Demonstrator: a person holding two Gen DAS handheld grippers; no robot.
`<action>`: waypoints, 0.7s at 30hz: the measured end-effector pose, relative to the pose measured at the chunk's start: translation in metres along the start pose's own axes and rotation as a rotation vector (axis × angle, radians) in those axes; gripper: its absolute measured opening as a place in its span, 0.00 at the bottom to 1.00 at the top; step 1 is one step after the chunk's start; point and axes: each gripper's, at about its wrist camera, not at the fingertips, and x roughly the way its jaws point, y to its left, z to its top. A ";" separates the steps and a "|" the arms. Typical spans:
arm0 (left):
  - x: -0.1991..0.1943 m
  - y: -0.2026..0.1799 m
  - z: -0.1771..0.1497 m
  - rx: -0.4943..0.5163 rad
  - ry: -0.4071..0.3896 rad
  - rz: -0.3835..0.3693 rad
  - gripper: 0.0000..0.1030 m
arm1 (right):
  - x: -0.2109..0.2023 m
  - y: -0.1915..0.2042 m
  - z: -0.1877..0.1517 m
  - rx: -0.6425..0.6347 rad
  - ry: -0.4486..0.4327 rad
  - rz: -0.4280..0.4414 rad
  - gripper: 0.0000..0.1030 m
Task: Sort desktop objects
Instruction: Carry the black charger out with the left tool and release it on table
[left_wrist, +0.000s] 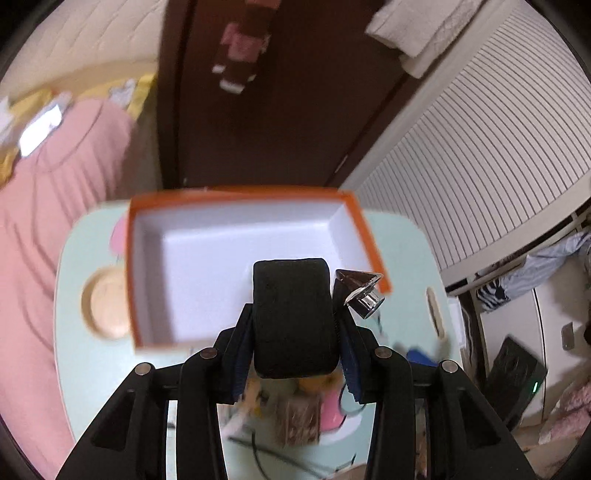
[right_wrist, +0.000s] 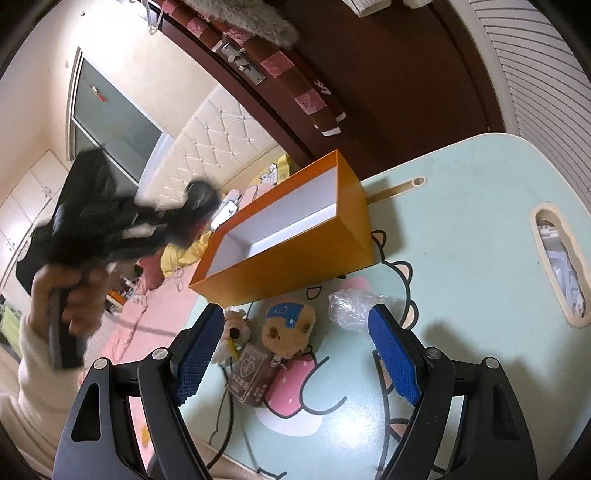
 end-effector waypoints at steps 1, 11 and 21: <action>0.000 0.003 -0.008 -0.008 0.002 -0.007 0.38 | 0.000 0.000 0.000 0.002 0.002 0.005 0.78; 0.005 0.024 -0.064 -0.050 0.001 -0.069 0.38 | 0.029 0.021 0.018 0.091 0.154 0.248 0.78; 0.015 0.034 -0.085 -0.065 -0.008 -0.108 0.39 | 0.077 0.035 0.013 0.103 0.333 0.283 0.44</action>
